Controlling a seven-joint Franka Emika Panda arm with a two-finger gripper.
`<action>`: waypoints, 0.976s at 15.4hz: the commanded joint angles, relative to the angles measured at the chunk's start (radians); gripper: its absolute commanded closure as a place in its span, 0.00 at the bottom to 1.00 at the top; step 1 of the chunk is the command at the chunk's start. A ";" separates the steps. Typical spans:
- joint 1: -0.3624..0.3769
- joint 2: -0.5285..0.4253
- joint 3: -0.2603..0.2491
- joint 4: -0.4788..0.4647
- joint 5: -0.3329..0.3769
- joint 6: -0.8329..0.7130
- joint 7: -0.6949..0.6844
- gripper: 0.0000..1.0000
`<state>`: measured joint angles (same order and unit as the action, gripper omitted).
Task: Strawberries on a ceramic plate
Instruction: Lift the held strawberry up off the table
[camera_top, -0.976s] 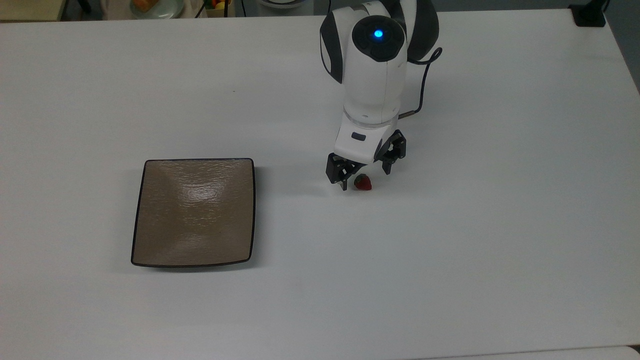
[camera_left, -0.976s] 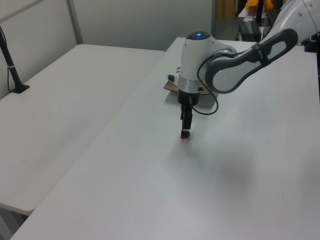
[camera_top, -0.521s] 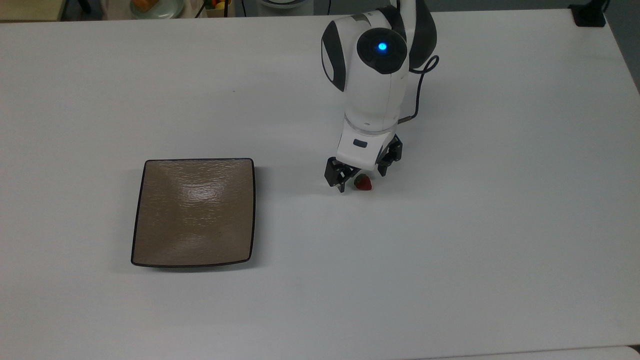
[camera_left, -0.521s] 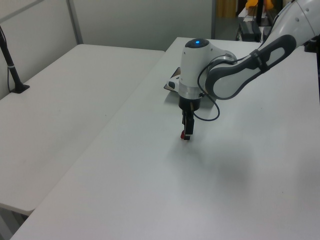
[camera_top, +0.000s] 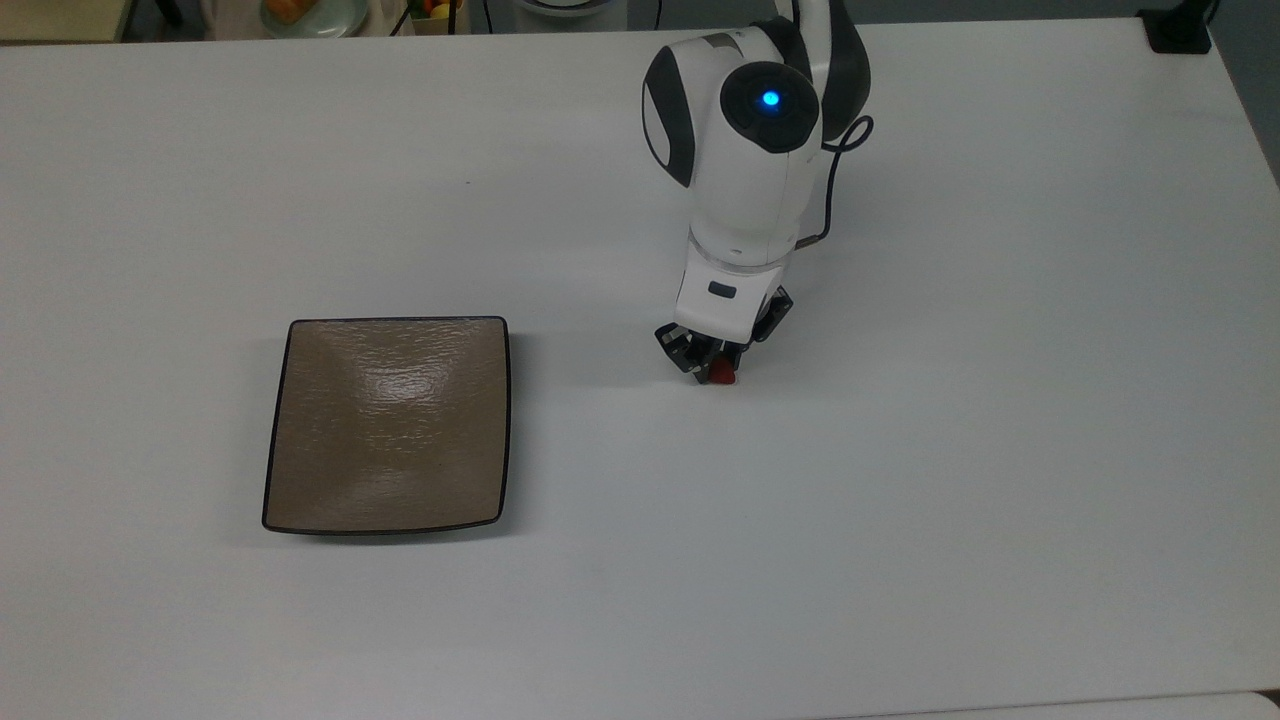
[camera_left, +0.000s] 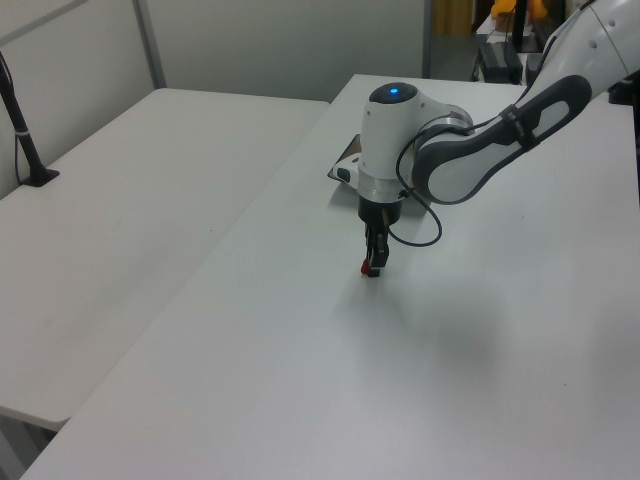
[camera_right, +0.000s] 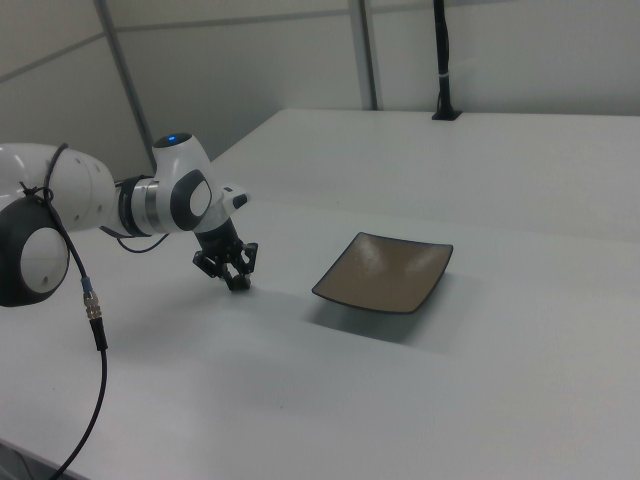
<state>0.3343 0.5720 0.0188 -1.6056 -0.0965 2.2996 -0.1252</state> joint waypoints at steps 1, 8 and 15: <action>0.012 -0.015 -0.008 -0.017 -0.014 0.020 -0.011 0.96; 0.005 -0.170 -0.008 -0.019 0.000 -0.173 -0.001 0.96; -0.058 -0.402 -0.023 -0.010 0.064 -0.492 -0.007 0.96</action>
<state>0.3004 0.2628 0.0115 -1.5854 -0.0874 1.8930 -0.1259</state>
